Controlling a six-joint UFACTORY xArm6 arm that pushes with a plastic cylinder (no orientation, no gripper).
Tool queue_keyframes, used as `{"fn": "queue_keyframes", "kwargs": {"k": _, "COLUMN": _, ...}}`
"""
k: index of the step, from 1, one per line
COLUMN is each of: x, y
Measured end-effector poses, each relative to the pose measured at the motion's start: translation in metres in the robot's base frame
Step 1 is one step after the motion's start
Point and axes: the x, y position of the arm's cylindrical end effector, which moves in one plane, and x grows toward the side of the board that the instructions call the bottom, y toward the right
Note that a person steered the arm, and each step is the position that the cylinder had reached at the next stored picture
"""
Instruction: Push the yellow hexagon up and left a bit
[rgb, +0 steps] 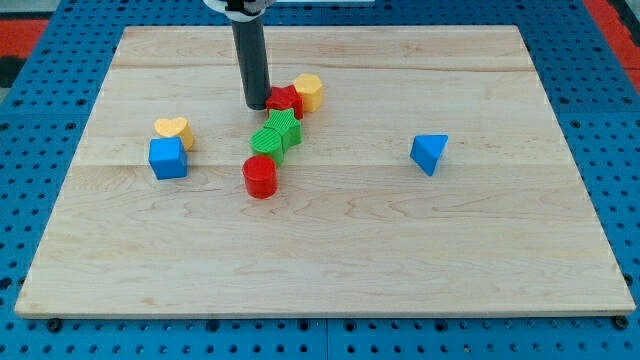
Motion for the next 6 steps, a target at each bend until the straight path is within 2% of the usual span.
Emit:
{"fn": "queue_keyframes", "kwargs": {"k": 1, "x": -0.025, "y": -0.003}}
{"fn": "queue_keyframes", "kwargs": {"k": 3, "x": -0.087, "y": 0.055}}
{"fn": "queue_keyframes", "kwargs": {"k": 4, "x": -0.078, "y": 0.116}}
{"fn": "queue_keyframes", "kwargs": {"k": 5, "x": -0.019, "y": 0.154}}
{"fn": "queue_keyframes", "kwargs": {"k": 6, "x": 0.017, "y": 0.134}}
